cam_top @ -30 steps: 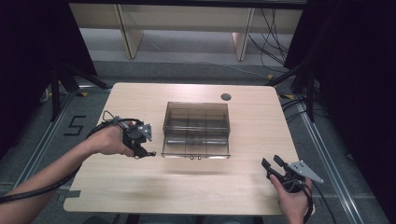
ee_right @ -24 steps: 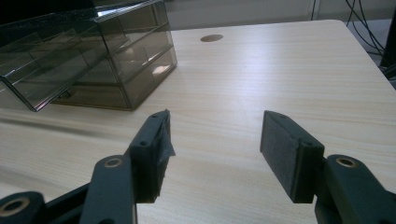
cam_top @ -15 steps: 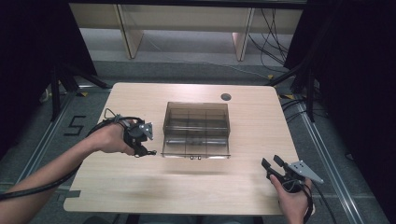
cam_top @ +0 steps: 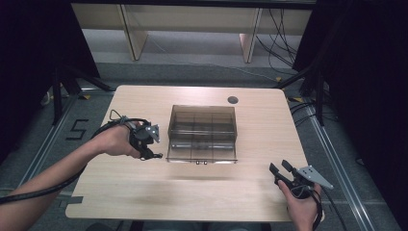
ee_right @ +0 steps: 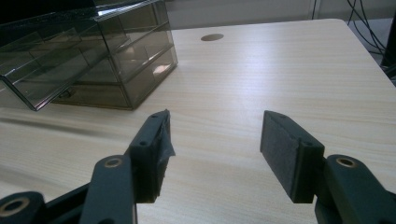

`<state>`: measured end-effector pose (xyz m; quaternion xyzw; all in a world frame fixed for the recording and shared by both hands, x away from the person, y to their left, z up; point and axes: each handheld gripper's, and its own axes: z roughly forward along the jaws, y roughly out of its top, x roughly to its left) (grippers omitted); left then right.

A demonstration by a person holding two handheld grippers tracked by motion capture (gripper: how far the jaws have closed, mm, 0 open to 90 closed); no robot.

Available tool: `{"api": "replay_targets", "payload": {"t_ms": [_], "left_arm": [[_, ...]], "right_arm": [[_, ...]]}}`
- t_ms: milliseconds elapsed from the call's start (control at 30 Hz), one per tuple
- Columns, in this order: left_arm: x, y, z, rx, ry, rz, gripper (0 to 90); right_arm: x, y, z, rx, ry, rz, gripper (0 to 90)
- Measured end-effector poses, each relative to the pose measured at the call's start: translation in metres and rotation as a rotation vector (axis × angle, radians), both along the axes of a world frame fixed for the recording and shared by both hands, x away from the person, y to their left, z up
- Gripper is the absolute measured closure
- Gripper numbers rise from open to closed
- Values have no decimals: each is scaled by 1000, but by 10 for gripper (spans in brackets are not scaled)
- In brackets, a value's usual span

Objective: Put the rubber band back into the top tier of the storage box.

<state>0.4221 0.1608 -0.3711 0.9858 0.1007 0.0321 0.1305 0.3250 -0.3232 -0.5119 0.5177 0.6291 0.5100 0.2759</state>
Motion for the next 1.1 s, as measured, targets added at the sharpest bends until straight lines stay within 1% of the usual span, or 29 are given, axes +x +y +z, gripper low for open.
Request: {"api": "replay_targets", "payload": {"t_ms": [200, 400, 467, 500, 567, 600, 700, 767, 800, 867, 900, 967, 1100], "left_arm": [[3, -4, 1, 5, 1, -7, 861], [4, -6, 1, 5, 2, -4, 861], [5, -7, 2, 6, -1, -6, 861], [5, -7, 2, 6, -1, -7, 861], [6, -7, 3, 6, -1, -6, 861], [6, -7, 3, 6, -2, -6, 861], [8, -8, 3, 10, 0, -5, 861], [9, -8, 4, 11, -3, -9, 861], [9, -8, 4, 11, -3, -8, 861], [9, -9, 5, 10, -3, -5, 861], [10, -9, 5, 10, -3, -4, 861], [10, -10, 6, 10, -6, -8, 861], [12, -11, 7, 13, -7, -10, 861]], "right_arm": [[1, -1, 0, -9, -11, 1, 439], [1, -1, 0, -9, -10, 2, 439], [1, -1, 0, -10, -10, 3, 439], [0, 0, 0, -7, 2, -3, 439], [0, -1, 0, -4, -1, 3, 439], [1, -1, 0, -10, -10, 2, 439], [0, -1, 0, -9, -9, 3, 439], [0, 0, 0, -1, 2, 2, 439], [0, 0, 0, -7, 1, -3, 439], [0, 0, 0, 0, 6, -4, 439], [0, 0, 0, -3, 0, 4, 439], [0, 0, 0, -8, 2, -4, 439], [0, 0, 0, -7, 2, -2, 439]]}}
